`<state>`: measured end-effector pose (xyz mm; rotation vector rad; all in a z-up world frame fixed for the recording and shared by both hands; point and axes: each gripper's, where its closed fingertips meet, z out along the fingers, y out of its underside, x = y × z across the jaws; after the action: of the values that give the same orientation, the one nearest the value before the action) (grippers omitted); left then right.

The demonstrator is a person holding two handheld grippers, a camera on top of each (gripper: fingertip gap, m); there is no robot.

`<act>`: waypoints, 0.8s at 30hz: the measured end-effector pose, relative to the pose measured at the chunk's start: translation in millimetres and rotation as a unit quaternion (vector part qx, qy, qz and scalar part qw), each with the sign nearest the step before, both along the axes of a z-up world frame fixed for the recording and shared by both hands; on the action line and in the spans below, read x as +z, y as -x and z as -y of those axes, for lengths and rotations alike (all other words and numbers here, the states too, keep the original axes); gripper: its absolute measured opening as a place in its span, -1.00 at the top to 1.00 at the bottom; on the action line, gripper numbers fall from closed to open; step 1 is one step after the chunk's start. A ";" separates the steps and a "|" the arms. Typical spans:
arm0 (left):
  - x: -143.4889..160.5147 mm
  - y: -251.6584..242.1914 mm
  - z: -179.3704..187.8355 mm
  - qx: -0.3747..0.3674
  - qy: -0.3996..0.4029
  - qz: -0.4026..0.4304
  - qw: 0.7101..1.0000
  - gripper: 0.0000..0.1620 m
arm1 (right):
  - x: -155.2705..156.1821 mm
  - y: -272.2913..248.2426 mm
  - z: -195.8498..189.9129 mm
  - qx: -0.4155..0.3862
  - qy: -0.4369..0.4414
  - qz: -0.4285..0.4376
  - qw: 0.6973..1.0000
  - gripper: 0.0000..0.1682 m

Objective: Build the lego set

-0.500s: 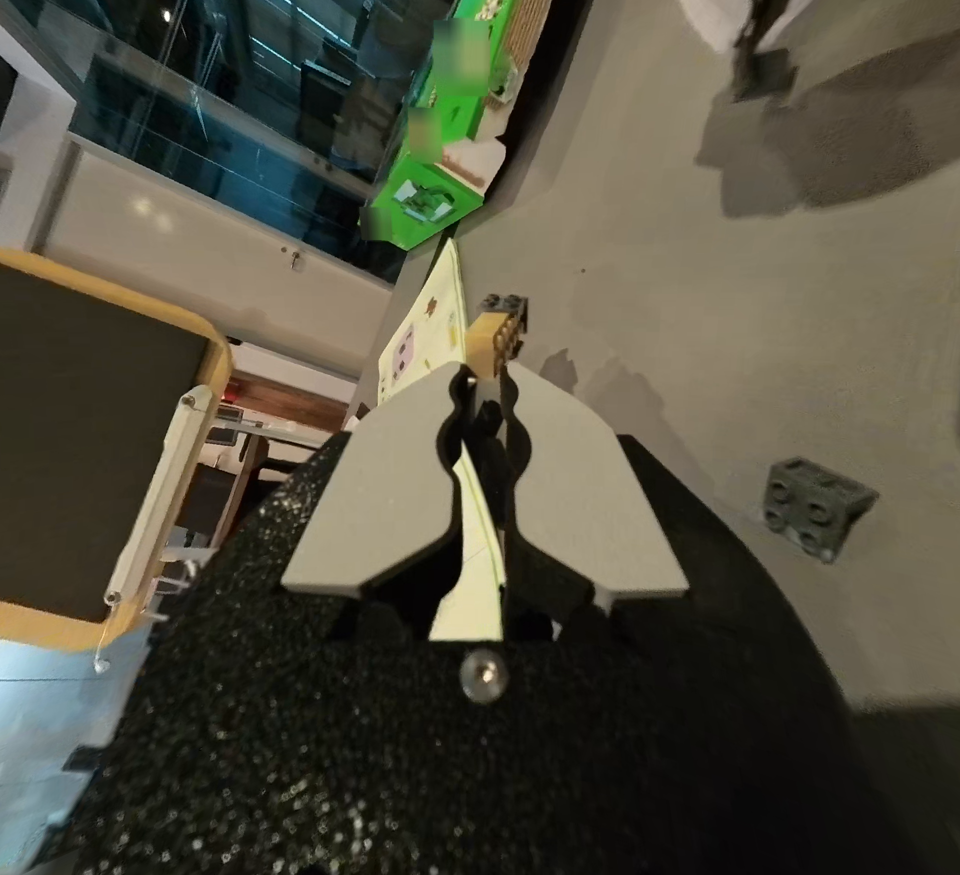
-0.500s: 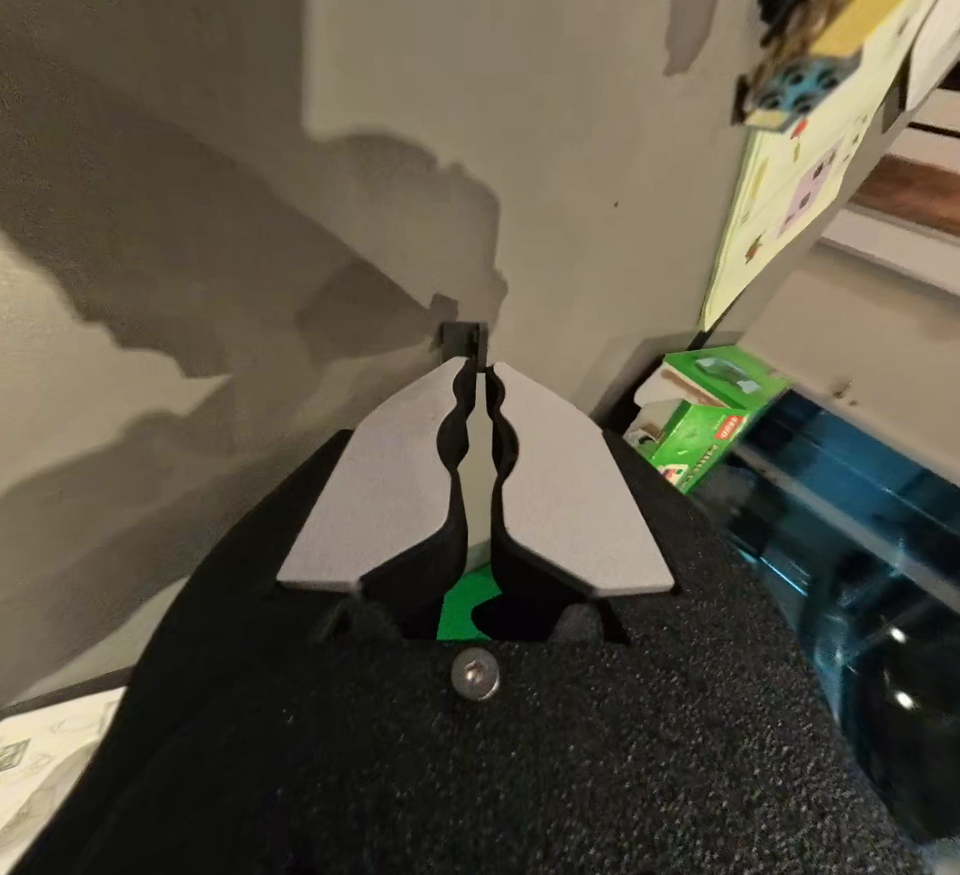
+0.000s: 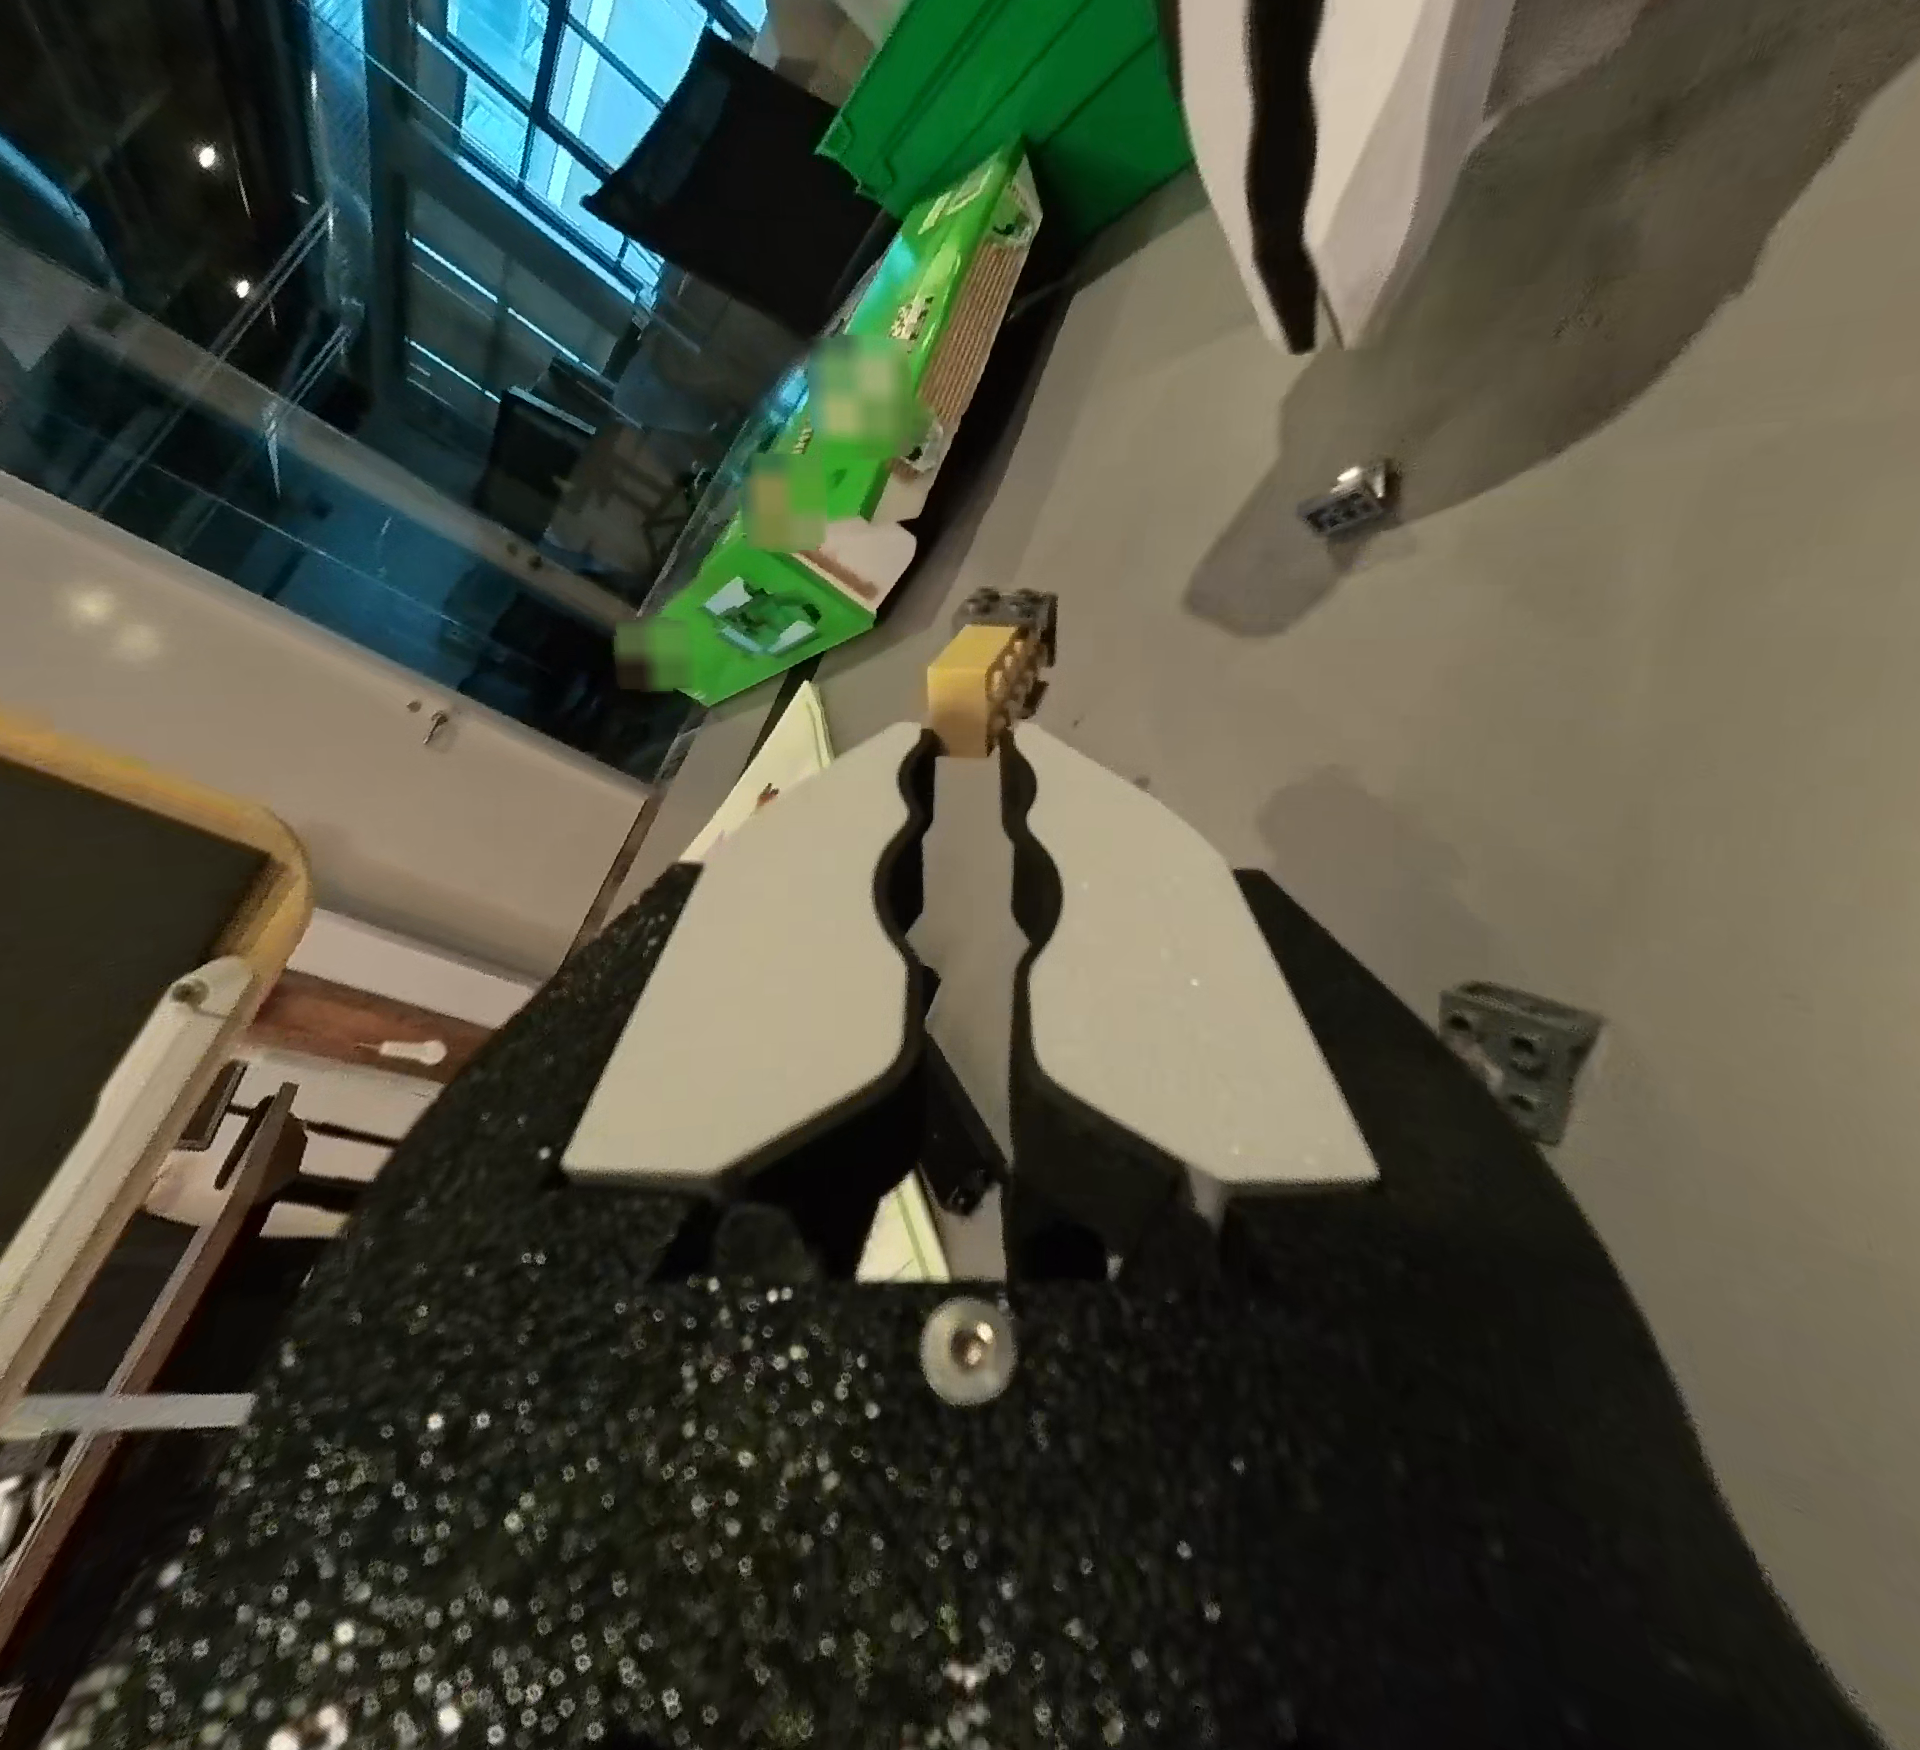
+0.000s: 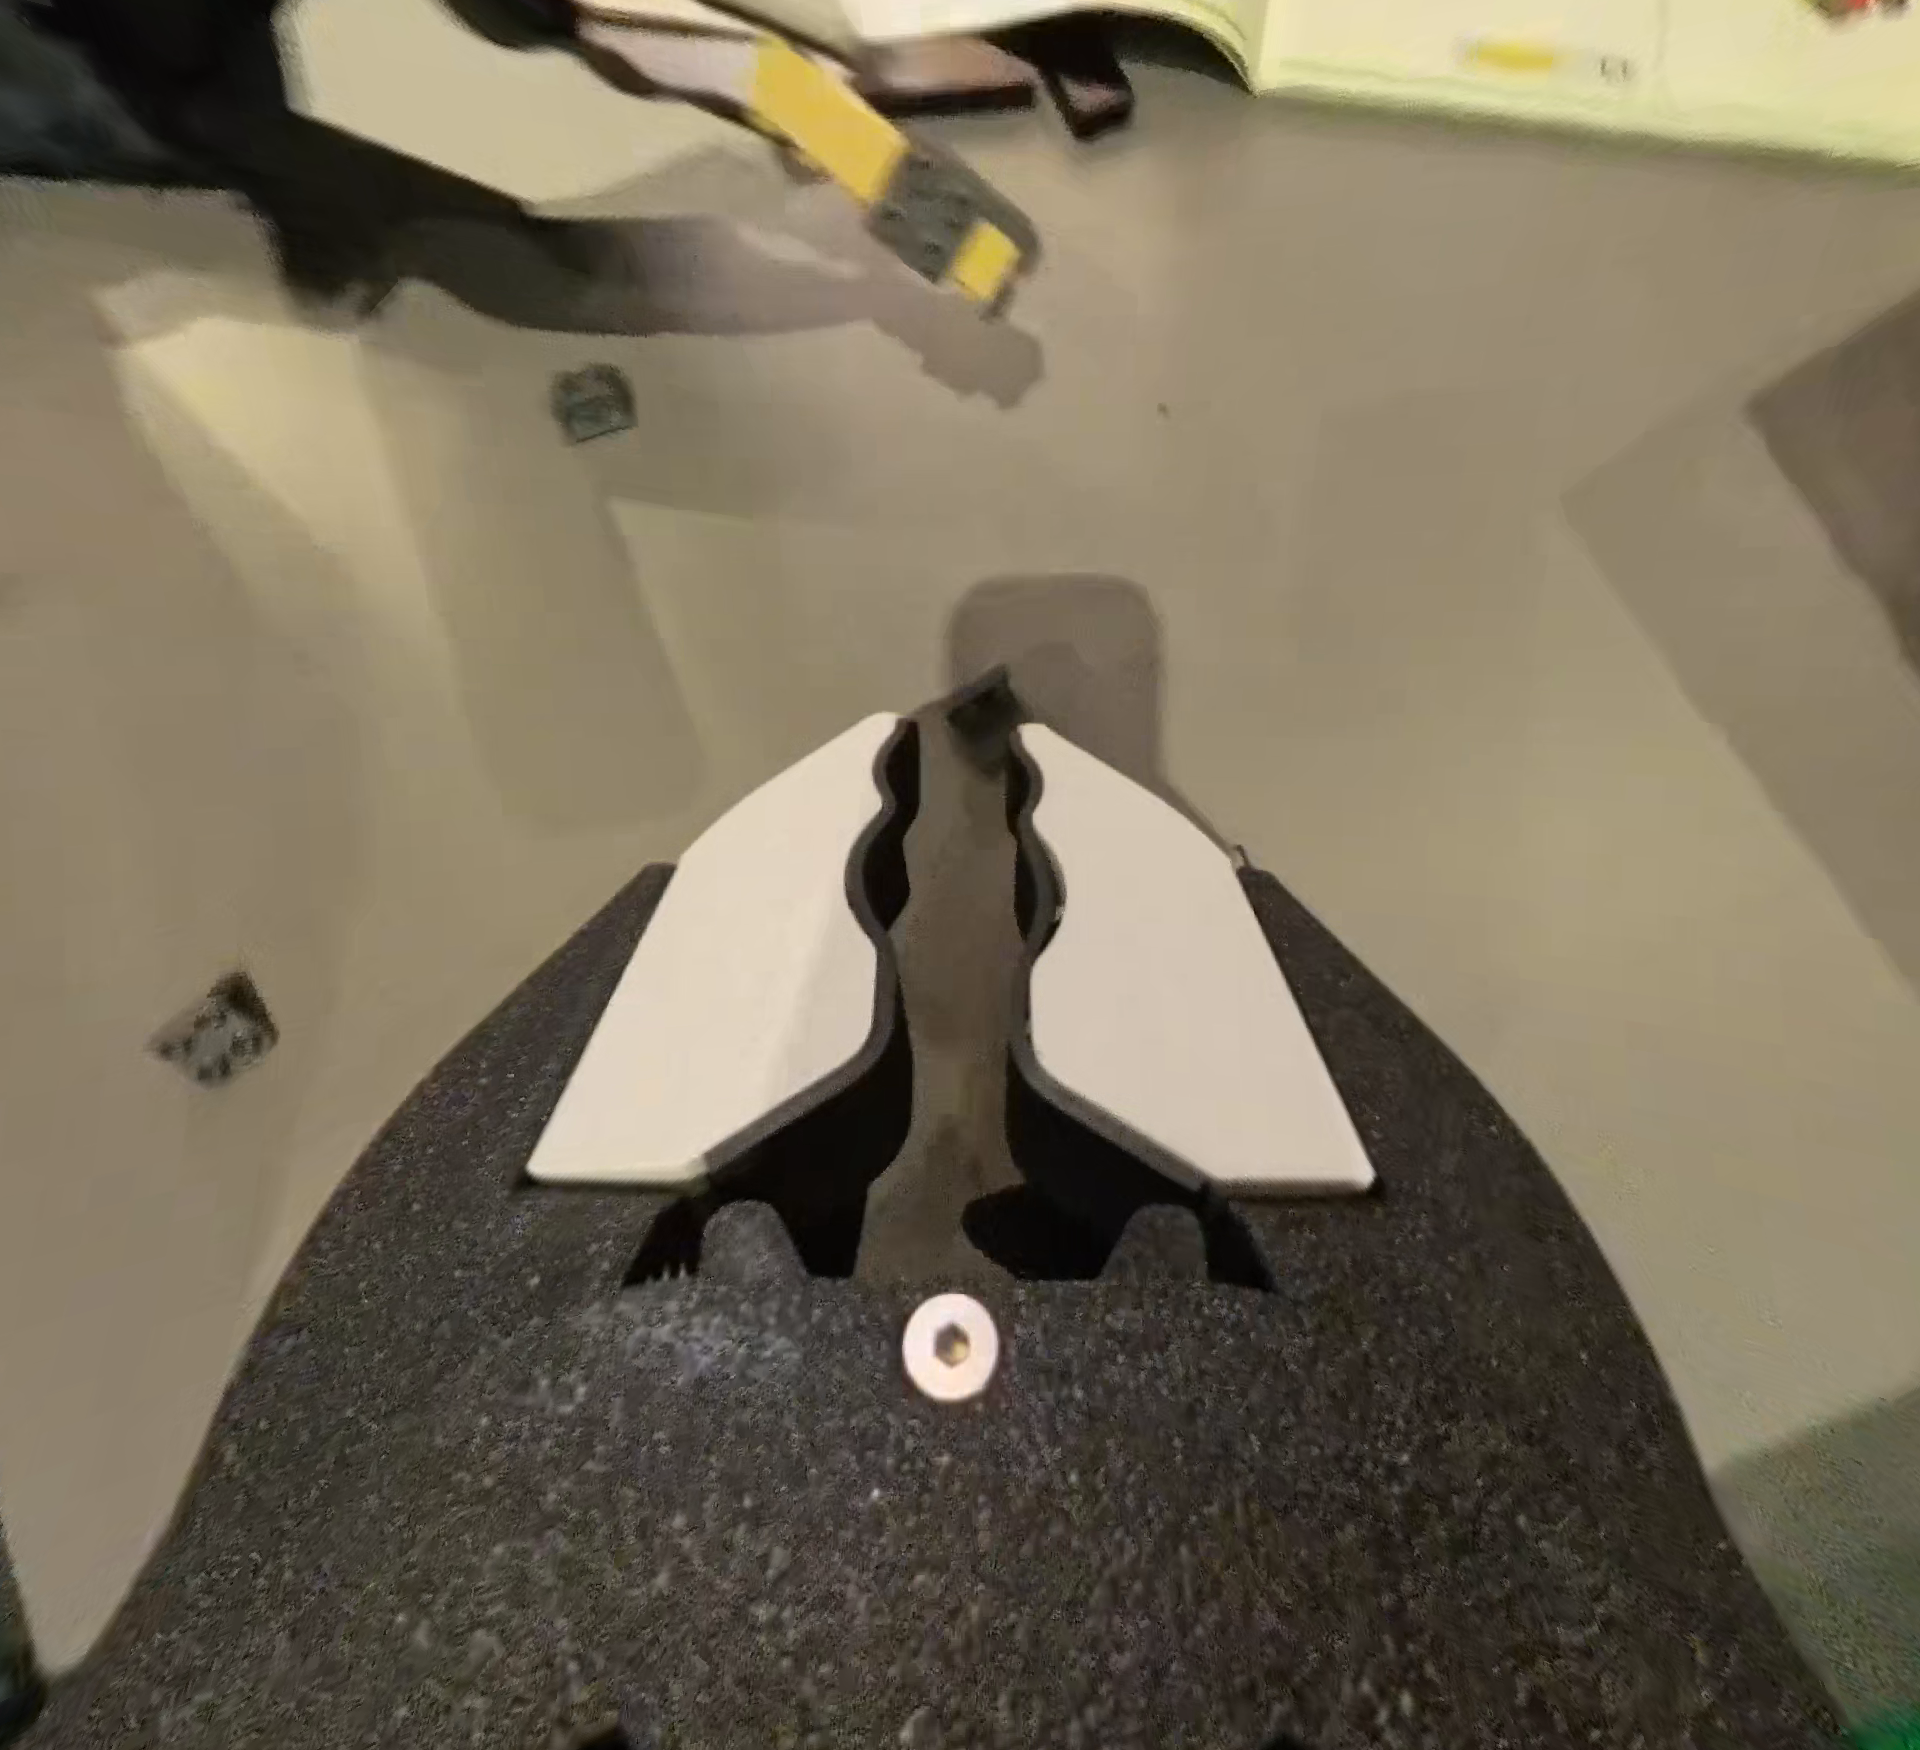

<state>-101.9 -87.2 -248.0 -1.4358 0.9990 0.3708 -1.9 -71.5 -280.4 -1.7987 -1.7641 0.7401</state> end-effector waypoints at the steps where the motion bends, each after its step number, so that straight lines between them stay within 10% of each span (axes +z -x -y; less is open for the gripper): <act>1: 0.5 -0.4 1.6 -0.002 -0.002 -0.002 1.000 0.86 | -5.6 -1.0 -2.6 -0.036 -0.003 0.020 0.999 0.82; 15: 4.8 4.8 5.2 -0.010 -0.010 0.004 1.000 0.86 | -32.5 11.8 -7.7 -0.266 -0.103 0.057 0.957 0.87; 21: 6.1 16.6 1.8 0.000 -0.003 0.025 1.000 0.86 | -27.6 6.1 14.8 -0.054 0.001 0.151 0.987 0.91; 24: 6.3 14.9 2.6 -0.005 -0.002 0.029 1.000 0.86 | -20.7 -15.8 42.1 0.072 0.152 0.245 0.955 0.91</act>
<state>-116.8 -89.8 -241.7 -1.4299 0.9577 0.3227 13.9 -113.5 -301.0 -2.2228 -2.2165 0.6915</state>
